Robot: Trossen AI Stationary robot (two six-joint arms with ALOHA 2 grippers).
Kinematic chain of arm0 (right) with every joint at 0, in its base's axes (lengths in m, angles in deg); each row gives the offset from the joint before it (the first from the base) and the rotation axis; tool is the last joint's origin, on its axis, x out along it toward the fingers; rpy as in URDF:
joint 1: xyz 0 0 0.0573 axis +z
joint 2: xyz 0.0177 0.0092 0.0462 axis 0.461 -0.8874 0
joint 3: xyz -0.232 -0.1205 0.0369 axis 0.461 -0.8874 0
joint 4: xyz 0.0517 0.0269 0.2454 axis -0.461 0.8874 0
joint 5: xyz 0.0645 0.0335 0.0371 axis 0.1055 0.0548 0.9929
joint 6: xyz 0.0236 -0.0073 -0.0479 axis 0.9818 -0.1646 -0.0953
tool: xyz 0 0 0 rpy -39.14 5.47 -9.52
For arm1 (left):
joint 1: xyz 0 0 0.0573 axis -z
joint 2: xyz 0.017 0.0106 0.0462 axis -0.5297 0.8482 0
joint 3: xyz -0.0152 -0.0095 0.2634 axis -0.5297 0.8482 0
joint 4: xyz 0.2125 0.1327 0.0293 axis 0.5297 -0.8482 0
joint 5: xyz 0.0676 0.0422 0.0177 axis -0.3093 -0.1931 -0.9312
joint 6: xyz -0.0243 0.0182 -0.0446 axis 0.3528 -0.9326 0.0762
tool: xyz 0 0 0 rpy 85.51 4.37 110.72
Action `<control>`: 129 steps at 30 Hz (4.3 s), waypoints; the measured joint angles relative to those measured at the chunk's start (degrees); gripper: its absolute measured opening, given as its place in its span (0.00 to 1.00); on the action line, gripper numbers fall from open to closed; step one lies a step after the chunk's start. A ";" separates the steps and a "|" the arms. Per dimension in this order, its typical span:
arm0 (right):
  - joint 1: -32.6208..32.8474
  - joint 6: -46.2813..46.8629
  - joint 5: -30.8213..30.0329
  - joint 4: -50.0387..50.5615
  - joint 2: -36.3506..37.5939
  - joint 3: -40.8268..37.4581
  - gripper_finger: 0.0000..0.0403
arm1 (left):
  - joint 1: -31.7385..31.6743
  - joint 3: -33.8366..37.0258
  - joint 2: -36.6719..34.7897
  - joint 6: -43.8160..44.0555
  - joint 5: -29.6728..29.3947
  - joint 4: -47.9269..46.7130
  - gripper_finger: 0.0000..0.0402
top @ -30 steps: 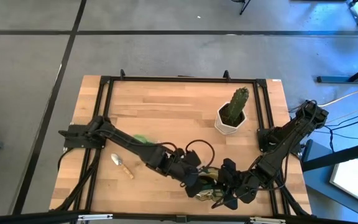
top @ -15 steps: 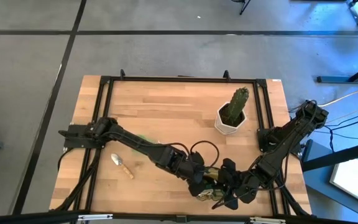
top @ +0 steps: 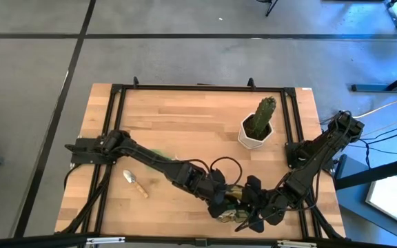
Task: Pick & Place Garden tools in Gardening bag
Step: Put the grafting pruner into the side pocket of the white bag
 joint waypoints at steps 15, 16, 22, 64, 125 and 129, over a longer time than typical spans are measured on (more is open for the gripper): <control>0.00 -1.68 -0.56 -1.30 -0.01 0.00 0.03 | -0.71 -0.04 2.37 3.45 0.22 -3.60 0.02; 0.00 -2.03 -0.77 -1.31 -0.02 0.00 0.03 | -0.79 -0.04 2.47 3.89 0.14 -3.53 0.01; 0.02 -2.35 -4.22 -1.20 -0.02 0.00 0.03 | -0.83 -0.04 2.33 6.66 0.01 -3.55 0.01; 4.35 -3.00 -9.64 -0.66 -1.95 1.80 0.03 | -2.04 0.04 0.50 15.94 -7.94 -4.93 0.00; 0.22 -3.85 -7.09 4.36 -2.16 4.78 0.28 | -1.97 0.04 0.42 17.37 -11.84 -6.48 0.00; 0.07 -3.81 -6.84 4.39 -2.16 5.03 0.25 | -1.97 0.02 0.42 17.36 -11.84 -6.47 0.00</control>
